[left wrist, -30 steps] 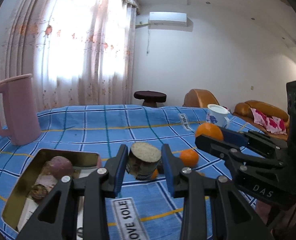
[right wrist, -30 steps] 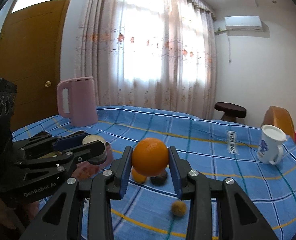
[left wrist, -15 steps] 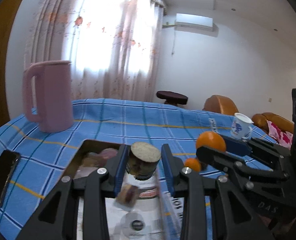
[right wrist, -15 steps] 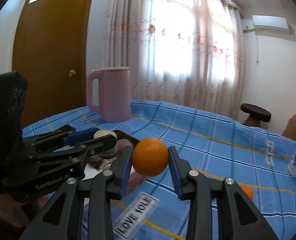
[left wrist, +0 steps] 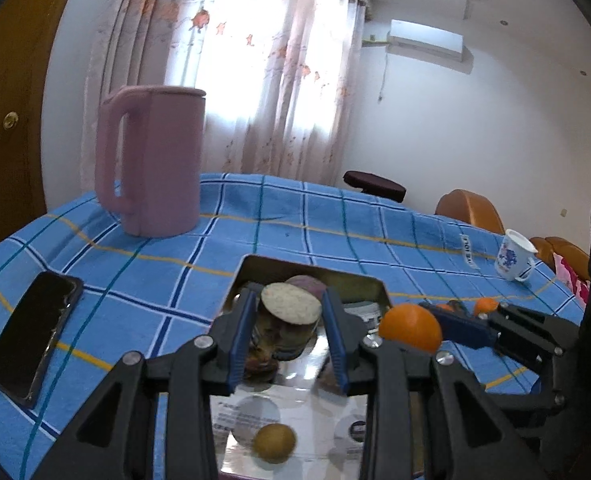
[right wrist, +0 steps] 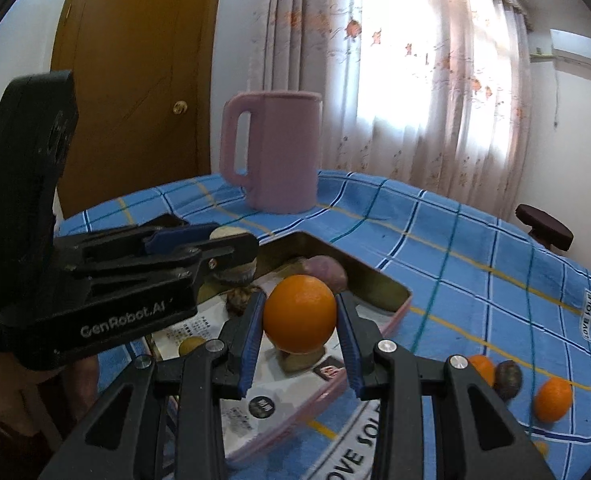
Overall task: Organize fruits
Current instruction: 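Open the left gripper to drop the cut cylinder while the right drops the orange into the tin, then move both grippers back over the remaining fruits on the table, then grasp an orange with the left gripper while the right grasps the small yellow-green fruit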
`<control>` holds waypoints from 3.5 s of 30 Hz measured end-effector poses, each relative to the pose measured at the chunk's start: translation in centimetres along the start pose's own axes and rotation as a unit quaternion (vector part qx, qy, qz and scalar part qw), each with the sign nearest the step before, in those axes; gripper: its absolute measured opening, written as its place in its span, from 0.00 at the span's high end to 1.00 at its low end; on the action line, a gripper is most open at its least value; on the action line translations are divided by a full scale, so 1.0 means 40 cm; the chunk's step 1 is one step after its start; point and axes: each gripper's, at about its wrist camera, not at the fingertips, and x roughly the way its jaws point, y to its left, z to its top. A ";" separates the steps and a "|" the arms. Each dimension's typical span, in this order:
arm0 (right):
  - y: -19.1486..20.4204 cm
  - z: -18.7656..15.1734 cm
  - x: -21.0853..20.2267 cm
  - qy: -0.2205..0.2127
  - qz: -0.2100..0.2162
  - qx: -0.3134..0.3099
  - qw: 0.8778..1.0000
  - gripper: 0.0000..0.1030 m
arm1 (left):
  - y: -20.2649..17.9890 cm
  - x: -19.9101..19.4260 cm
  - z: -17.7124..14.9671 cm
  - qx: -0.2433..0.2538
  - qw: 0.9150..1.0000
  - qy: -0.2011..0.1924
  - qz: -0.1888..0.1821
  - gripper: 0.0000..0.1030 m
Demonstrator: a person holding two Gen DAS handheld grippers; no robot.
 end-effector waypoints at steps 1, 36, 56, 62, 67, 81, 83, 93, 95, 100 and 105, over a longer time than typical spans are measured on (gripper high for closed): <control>0.005 -0.001 0.007 0.003 0.002 -0.001 1.000 0.64 | 0.007 0.002 -0.001 -0.001 1.000 0.003 0.000 0.65; -0.299 -0.140 -0.164 0.073 -0.161 0.102 0.979 0.50 | -0.138 -0.013 -0.020 0.038 0.998 0.012 -0.048 0.25; -0.429 -0.218 -0.122 0.159 -0.131 0.152 0.967 0.72 | -0.336 0.057 -0.021 0.112 0.989 0.046 -0.085 0.13; -0.433 -0.181 -0.160 0.097 -0.156 0.160 0.970 0.72 | -0.378 0.100 -0.021 0.119 0.987 0.064 -0.090 0.13; -0.458 -0.151 -0.166 0.058 -0.198 0.172 0.963 0.72 | -0.415 0.167 -0.013 0.128 0.985 0.086 -0.078 0.14; -0.477 -0.159 -0.167 0.047 -0.212 0.182 0.959 0.72 | -0.446 0.300 -0.029 0.114 0.977 0.165 -0.077 0.43; -0.474 -0.158 -0.168 0.045 -0.213 0.180 0.959 0.72 | -0.444 0.320 -0.032 0.110 0.973 0.183 -0.082 0.49; -0.465 -0.159 -0.177 0.034 -0.213 0.174 0.961 0.72 | -0.417 0.337 -0.032 0.088 0.966 0.208 -0.125 0.61; -0.464 -0.160 -0.179 0.031 -0.215 0.174 0.961 0.72 | -0.414 0.333 -0.030 0.089 0.966 0.206 -0.128 0.62; -0.458 -0.158 -0.188 0.020 -0.212 0.170 0.962 0.72 | -0.414 0.307 -0.022 0.093 0.970 0.180 -0.133 0.62; -0.454 -0.157 -0.201 0.005 -0.205 0.167 0.964 0.72 | -0.412 0.280 -0.013 0.096 0.975 0.150 -0.134 0.62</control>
